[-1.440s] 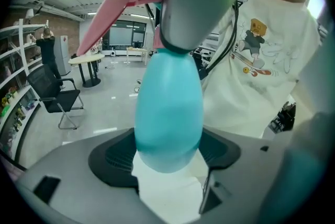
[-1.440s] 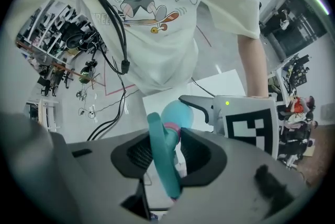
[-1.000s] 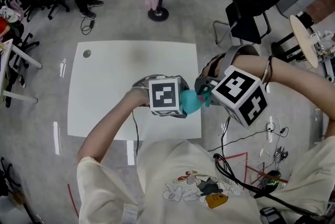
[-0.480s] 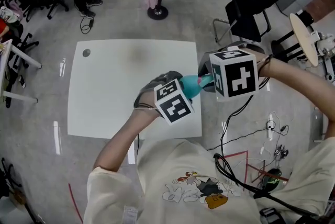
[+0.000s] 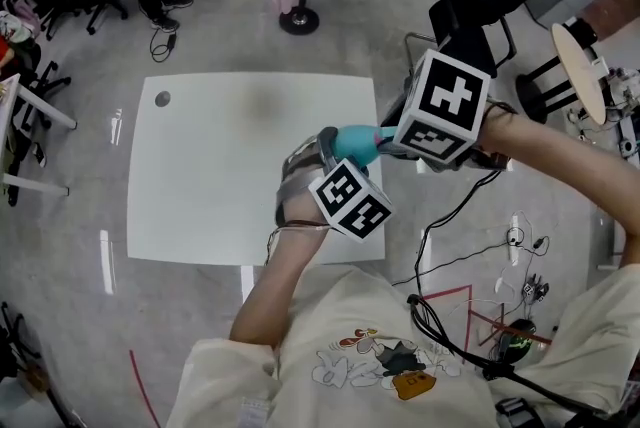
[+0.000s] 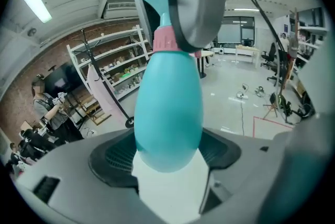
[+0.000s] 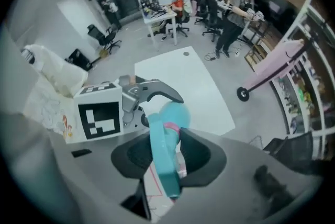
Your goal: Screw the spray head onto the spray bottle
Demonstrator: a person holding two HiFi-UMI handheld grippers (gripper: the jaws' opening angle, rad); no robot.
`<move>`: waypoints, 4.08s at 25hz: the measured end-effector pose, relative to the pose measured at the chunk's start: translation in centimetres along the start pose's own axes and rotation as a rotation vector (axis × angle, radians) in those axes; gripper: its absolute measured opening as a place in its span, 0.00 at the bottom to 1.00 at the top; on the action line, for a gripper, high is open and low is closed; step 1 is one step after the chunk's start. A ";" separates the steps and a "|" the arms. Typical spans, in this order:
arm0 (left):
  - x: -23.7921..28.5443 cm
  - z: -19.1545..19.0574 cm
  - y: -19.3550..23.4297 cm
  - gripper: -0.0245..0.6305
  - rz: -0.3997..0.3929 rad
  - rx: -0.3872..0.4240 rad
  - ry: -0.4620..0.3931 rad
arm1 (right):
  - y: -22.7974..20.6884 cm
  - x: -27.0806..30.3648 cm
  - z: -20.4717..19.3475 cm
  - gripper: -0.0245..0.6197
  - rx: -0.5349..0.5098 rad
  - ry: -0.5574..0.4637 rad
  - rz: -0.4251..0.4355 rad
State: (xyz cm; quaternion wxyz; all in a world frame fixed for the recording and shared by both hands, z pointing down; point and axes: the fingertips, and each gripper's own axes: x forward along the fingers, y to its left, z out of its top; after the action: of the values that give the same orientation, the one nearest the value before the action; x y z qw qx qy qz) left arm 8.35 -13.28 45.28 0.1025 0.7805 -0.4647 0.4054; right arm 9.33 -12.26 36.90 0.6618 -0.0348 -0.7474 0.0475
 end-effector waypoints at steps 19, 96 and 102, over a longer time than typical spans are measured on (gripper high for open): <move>1.1 -0.7 1.7 0.60 0.046 -0.016 -0.001 | -1.3 0.1 1.1 0.25 0.499 -0.246 0.069; 1.0 -9.7 -3.5 0.60 -0.370 0.285 -0.019 | 3.9 3.5 -1.1 0.24 -0.768 0.009 -0.067; 0.3 -11.1 -2.2 0.49 -0.258 -0.021 -0.129 | 0.1 9.2 -1.9 0.24 -0.564 0.020 -0.106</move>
State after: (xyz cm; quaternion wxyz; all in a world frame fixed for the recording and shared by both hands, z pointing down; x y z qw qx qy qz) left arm 4.26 -6.27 53.22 0.1316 0.8572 -0.3702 0.3330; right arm 10.13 -11.08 46.21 0.6349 -0.1790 -0.7252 -0.1972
